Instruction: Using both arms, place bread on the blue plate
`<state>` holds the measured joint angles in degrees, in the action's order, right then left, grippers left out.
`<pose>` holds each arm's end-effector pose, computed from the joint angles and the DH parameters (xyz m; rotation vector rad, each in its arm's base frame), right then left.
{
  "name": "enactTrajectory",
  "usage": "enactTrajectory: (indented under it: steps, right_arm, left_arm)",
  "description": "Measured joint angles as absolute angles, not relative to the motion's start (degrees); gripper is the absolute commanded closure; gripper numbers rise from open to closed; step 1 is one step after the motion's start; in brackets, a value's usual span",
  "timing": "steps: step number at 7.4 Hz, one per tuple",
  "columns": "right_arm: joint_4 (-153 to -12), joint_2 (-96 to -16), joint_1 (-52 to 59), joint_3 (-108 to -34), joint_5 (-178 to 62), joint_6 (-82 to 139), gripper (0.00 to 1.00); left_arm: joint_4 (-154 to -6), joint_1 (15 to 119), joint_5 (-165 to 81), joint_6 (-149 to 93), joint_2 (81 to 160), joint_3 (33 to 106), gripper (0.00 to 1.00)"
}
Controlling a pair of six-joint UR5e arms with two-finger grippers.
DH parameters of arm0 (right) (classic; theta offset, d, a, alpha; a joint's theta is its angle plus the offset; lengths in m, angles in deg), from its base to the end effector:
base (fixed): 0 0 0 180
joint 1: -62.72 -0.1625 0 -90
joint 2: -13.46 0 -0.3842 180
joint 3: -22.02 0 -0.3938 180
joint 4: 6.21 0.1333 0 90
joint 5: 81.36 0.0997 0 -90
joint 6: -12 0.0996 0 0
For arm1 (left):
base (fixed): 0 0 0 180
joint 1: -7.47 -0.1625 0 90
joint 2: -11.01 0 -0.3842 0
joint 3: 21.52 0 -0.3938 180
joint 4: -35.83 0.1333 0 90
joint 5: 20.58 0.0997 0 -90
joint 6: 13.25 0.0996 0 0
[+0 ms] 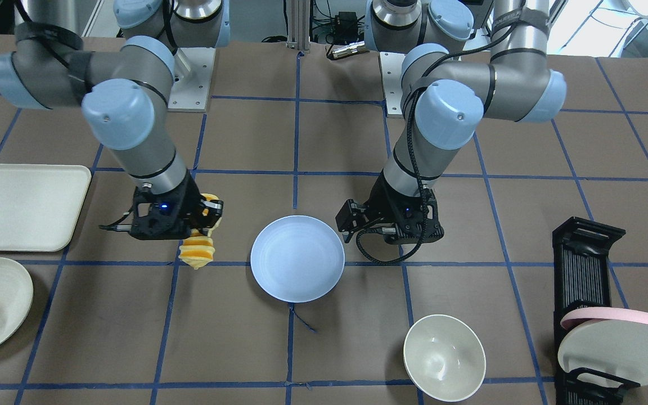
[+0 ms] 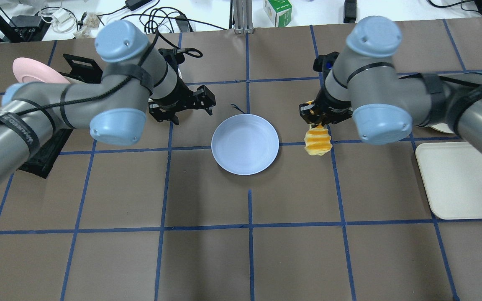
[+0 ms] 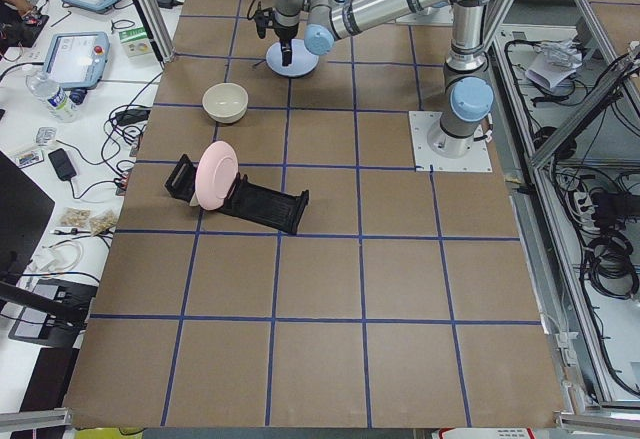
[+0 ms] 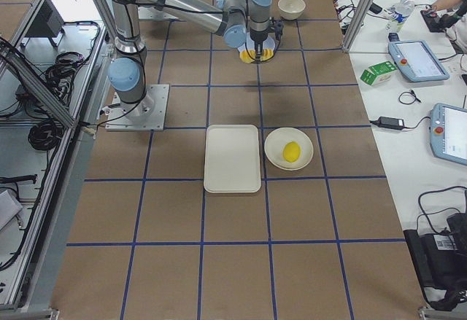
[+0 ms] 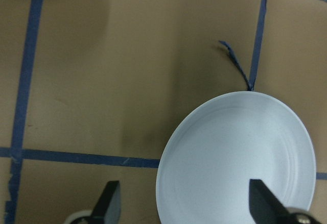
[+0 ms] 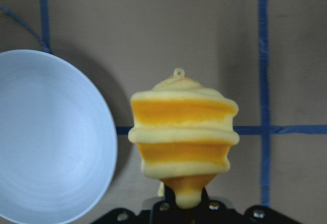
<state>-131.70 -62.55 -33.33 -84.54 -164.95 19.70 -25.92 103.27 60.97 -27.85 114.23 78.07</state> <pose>0.2005 -0.5216 0.2451 0.0362 3.0181 -0.1090 -0.2037 -0.5416 0.2952 0.2181 -2.9701 0.1003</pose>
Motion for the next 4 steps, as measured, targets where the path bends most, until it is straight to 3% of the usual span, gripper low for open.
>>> enactTrajectory:
  steps: [2, 3, 4]
  right_arm:
    - [-136.58, -56.83, -40.28, -82.48, -163.35, 29.77, 0.96]
    - [-138.85, -53.81, -43.49, -81.12, -162.98, 34.67, 0.84]
    - [-140.32, -51.42, -45.93, -79.98, -162.94, 38.45, 0.18]
  left_arm:
    - [-44.12, 102.95, 64.52, -25.85, 109.92, 70.07, 0.0]
    - [-49.71, 102.97, 67.28, -25.13, 107.71, 68.28, 0.0]
    - [-52.05, 103.02, 69.5, -24.83, 106.08, 67.79, 0.0]
